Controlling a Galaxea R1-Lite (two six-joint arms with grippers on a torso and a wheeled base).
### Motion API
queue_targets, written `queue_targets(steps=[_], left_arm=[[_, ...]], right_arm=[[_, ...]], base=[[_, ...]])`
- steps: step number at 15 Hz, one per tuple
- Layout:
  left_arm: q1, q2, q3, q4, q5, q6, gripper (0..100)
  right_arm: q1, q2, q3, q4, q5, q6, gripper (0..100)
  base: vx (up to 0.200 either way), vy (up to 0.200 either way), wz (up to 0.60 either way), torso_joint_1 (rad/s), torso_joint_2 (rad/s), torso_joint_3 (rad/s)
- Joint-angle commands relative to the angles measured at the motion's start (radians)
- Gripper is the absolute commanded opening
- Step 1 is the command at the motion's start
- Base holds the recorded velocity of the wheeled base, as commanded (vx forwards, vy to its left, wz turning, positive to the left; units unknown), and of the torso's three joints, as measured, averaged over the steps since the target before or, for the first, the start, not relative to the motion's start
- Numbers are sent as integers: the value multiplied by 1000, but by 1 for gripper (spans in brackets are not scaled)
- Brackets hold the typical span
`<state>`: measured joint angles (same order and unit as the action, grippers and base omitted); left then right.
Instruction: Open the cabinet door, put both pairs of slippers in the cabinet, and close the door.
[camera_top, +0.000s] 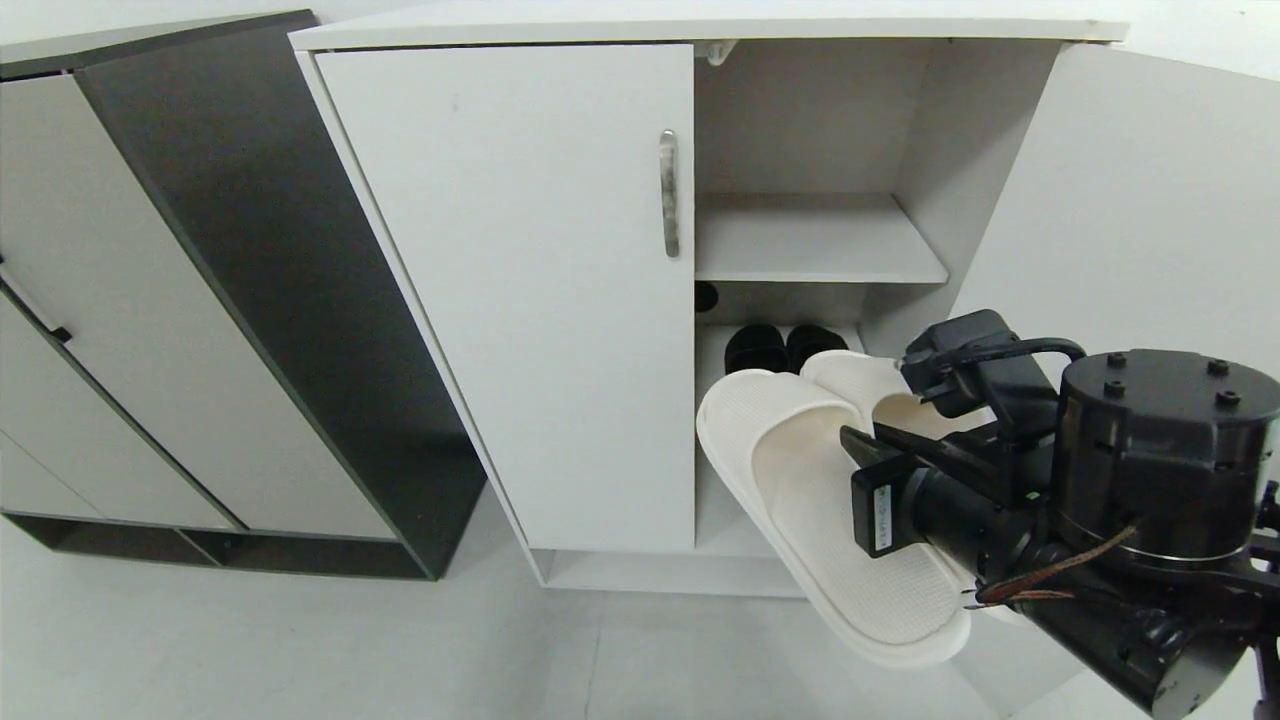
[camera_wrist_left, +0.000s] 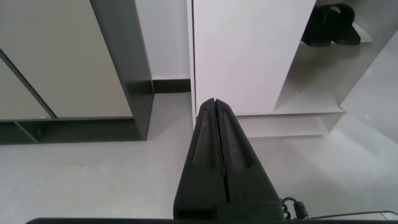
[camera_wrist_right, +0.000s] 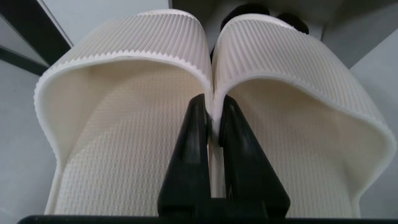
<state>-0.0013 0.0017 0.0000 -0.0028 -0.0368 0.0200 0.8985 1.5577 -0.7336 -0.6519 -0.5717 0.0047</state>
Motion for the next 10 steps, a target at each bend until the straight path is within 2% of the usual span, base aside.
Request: queue_targets(steps=[1,10], left_arm=[[0,0,0,1,0,0,0],[0,0,0,0,0,-2,0]], right_arm=[[0,4,3,0,0,1,0],[-1,2,14,-20,59,1,0]], base=[[0,0,0,0,0,0],[0,0,0,0,0,0]])
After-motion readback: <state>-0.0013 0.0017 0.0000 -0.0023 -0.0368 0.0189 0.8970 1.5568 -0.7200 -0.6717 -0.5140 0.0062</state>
